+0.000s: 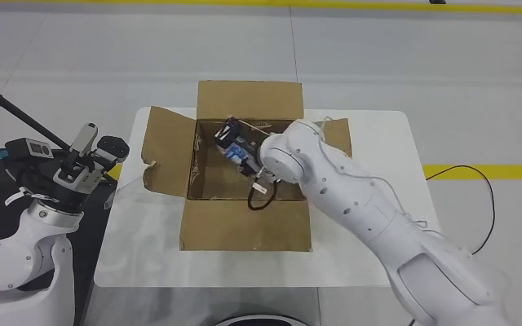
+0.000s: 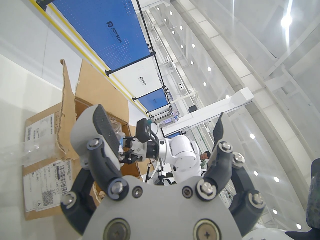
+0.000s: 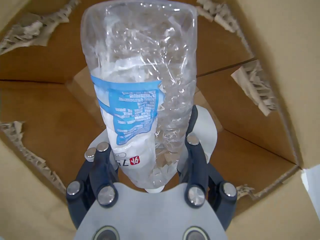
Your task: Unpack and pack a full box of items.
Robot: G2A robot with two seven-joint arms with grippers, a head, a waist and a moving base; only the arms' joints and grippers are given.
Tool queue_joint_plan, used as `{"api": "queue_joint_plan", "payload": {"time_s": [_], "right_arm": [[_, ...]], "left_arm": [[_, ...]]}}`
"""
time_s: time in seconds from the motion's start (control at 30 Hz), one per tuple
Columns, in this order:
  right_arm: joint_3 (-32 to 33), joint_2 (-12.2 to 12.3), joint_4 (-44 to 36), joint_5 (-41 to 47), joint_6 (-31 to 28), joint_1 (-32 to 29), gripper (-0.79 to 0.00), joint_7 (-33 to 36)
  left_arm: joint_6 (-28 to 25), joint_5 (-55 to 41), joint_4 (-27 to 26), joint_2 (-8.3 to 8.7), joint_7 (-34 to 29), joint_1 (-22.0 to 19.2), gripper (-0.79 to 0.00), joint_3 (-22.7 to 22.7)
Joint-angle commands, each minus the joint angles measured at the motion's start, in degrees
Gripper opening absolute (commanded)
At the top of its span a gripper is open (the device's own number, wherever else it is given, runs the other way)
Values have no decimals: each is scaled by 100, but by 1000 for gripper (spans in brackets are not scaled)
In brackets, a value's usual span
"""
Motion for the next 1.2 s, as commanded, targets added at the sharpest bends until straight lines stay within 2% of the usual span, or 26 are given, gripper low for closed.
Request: {"api": "queue_joint_plan", "payload": {"time_s": [0.0, 0.4, 0.57, 0.6, 0.63, 0.7, 0.73, 0.77, 0.8, 0.9, 0.93, 0.97, 1.17], "right_arm": [[-130, -94, 307, 83, -61, 51, -785, 45], [-540, -524, 1344, 101, -216, 144, -782, -317], [-612, -669, 1714, 98, -317, 157, -717, -485], [-621, -698, 1771, 103, -329, 165, -668, -498], [-632, -725, 1820, 103, -344, 174, -573, -501], [-643, -776, 1905, 106, -361, 191, -449, -515], [-649, -799, 1942, 103, -374, 199, -409, -510], [-649, -820, 1975, 103, -382, 208, -329, -511], [-648, -839, 2004, 101, -388, 215, -209, -512], [-632, -884, 2073, 96, -418, 228, -102, -512], [-616, -895, 2089, 104, -429, 234, -18, -515], [-603, -903, 2097, 88, -426, 242, 0, -527], [-377, -863, 1949, 112, -491, 255, 0, -573]], "left_arm": [[0, 0, 0, 0, 0, 0, 0, 0], [0, 0, 0, 0, 0, 0, 0, 0], [0, 0, 0, 0, 0, 0, 0, 0], [0, 0, 0, 0, 0, 0, 0, 0], [0, 0, 0, 0, 0, 0, 0, 0], [0, 0, 0, 0, 0, 0, 0, 0], [0, 0, 0, 0, 0, 0, 0, 0], [0, 0, 0, 0, 0, 0, 0, 0], [0, 0, 0, 0, 0, 0, 0, 0], [-88, -56, -36, 2, 34, 20, 0, 2], [-97, -64, -24, 6, 54, 35, 0, -24], [-95, -63, -25, 11, 67, 42, 0, -48], [-185, 78, 39, 27, 307, 85, 0, -133]]}}
